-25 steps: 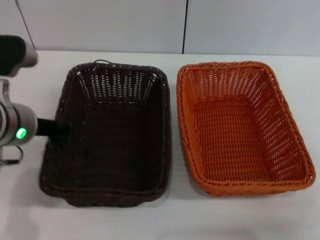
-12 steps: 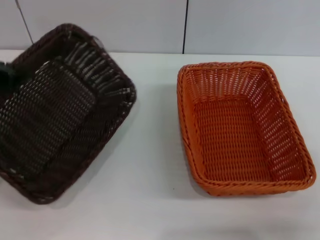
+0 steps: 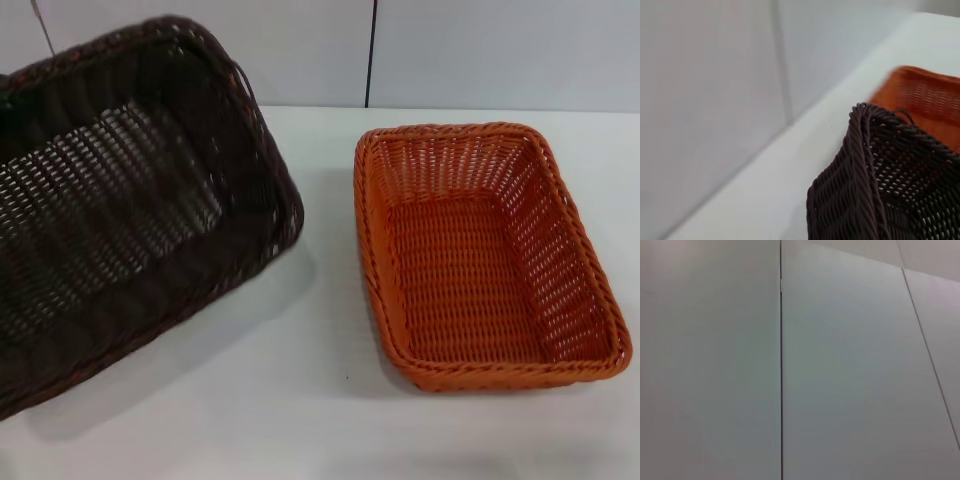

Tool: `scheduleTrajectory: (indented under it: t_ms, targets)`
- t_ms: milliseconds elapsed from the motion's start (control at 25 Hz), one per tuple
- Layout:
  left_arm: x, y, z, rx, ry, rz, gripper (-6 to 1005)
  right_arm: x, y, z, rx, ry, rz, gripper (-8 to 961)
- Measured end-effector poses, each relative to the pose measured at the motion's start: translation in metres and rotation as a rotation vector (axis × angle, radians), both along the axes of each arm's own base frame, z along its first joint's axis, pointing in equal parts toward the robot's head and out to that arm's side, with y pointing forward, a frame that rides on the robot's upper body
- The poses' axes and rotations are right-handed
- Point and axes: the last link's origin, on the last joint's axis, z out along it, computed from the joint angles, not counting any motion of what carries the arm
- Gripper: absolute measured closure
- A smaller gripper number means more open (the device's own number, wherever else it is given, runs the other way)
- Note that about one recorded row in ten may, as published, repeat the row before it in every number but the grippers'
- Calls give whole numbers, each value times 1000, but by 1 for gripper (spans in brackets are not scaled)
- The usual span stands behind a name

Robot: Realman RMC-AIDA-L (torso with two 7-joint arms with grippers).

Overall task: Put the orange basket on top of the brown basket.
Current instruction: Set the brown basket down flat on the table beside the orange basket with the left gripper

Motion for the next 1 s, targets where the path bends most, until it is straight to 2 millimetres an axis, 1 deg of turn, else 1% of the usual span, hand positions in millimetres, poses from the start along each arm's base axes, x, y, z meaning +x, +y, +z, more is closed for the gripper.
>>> scheduleTrajectory:
  t_ms: [40,160,280,320,360,560,680,840,1000]
  targets:
    - [0,0,0,0,0,0,798,0,0,0,1,0,0,219]
    - [6,1,2,-92,25,-30,798,3,-3,0,5,-3,-15,219]
    - [15,6,-1,-160,68,-61,799,11,-12,2,24,18,-58,219]
    - [15,6,-1,-160,68,-61,799,15,-15,3,32,27,-74,219]
    - [22,12,-7,-212,111,-84,799,17,-19,3,36,31,-84,219]
    - [30,27,-30,-330,221,-118,799,25,-36,2,47,50,-123,219]
    - [36,36,-49,-406,279,-161,799,27,-44,0,51,63,-136,219]
    - [47,44,-70,-462,313,-240,799,28,-51,-2,51,65,-144,219]
    - [56,52,-85,-468,322,-292,799,25,-55,-4,52,69,-135,219]
